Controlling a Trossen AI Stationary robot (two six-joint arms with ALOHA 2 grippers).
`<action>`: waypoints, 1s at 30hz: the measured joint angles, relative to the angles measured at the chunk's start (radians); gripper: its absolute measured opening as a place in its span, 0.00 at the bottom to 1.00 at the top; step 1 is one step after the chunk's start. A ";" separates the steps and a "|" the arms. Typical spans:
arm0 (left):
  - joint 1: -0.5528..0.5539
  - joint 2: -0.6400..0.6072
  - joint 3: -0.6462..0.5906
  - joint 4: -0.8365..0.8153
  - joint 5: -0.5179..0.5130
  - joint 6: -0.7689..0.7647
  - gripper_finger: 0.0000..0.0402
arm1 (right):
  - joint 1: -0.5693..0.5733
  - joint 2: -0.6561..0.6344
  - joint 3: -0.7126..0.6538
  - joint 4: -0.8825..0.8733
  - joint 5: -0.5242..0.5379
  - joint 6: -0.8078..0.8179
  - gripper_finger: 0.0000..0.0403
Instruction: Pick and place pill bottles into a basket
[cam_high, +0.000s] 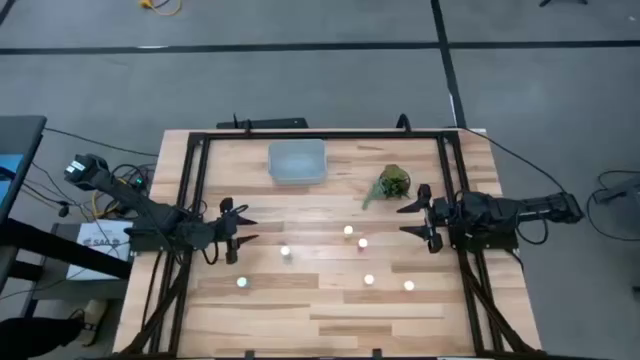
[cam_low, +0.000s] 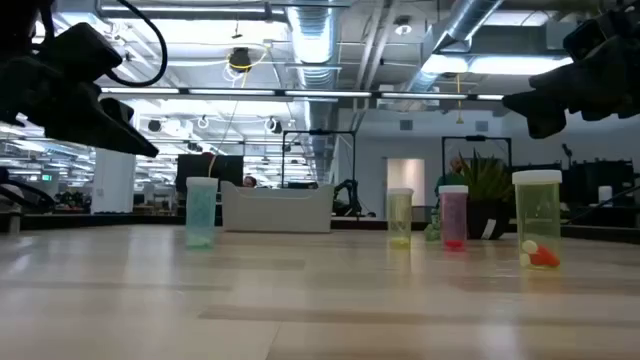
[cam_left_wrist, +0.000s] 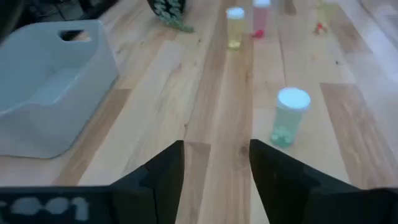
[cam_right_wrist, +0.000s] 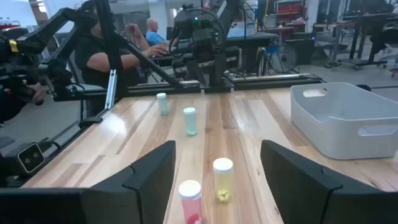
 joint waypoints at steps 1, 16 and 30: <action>0.000 0.000 0.000 0.000 0.009 0.000 0.42 | 0.000 0.000 0.000 0.000 0.000 0.000 0.57; 0.000 0.020 -0.001 0.037 0.017 -0.071 0.42 | 0.000 0.000 0.000 0.000 0.000 0.000 0.57; 0.000 0.359 0.100 0.132 0.098 -0.103 0.42 | 0.000 0.000 0.000 0.000 0.000 0.000 0.57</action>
